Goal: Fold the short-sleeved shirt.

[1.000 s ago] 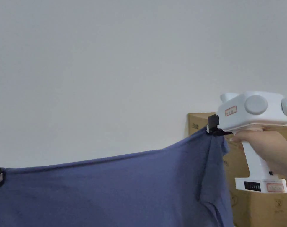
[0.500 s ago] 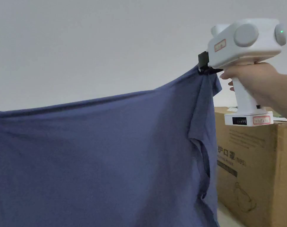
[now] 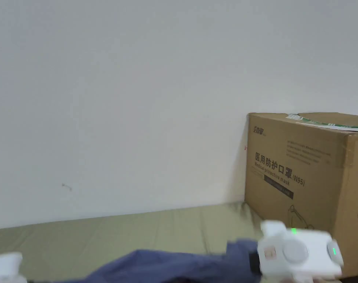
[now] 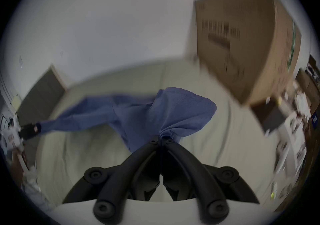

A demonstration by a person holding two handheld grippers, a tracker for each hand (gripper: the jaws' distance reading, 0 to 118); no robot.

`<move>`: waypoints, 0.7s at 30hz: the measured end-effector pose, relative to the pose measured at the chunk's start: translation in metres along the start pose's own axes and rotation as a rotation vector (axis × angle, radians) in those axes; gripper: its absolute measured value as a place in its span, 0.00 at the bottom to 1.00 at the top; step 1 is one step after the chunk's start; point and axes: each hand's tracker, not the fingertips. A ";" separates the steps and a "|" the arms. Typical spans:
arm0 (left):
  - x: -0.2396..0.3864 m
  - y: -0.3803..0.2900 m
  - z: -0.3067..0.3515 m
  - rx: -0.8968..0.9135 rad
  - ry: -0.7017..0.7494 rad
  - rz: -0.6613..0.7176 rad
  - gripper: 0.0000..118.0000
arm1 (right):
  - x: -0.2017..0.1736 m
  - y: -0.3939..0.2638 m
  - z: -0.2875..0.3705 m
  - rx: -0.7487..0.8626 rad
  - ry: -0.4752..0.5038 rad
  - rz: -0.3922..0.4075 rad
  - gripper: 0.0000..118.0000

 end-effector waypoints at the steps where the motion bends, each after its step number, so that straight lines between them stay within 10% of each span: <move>1: -0.002 -0.032 -0.001 -0.043 -0.019 0.001 0.02 | 0.009 -0.039 -0.009 -0.094 0.021 0.029 0.00; 5: -0.024 -0.137 0.023 -0.175 -0.054 -0.063 0.02 | 0.032 -0.162 0.018 -0.225 0.040 0.134 0.00; 21: -0.067 -0.298 0.209 -0.232 -0.073 -0.189 0.02 | 0.102 -0.334 0.205 -0.269 0.108 0.012 0.00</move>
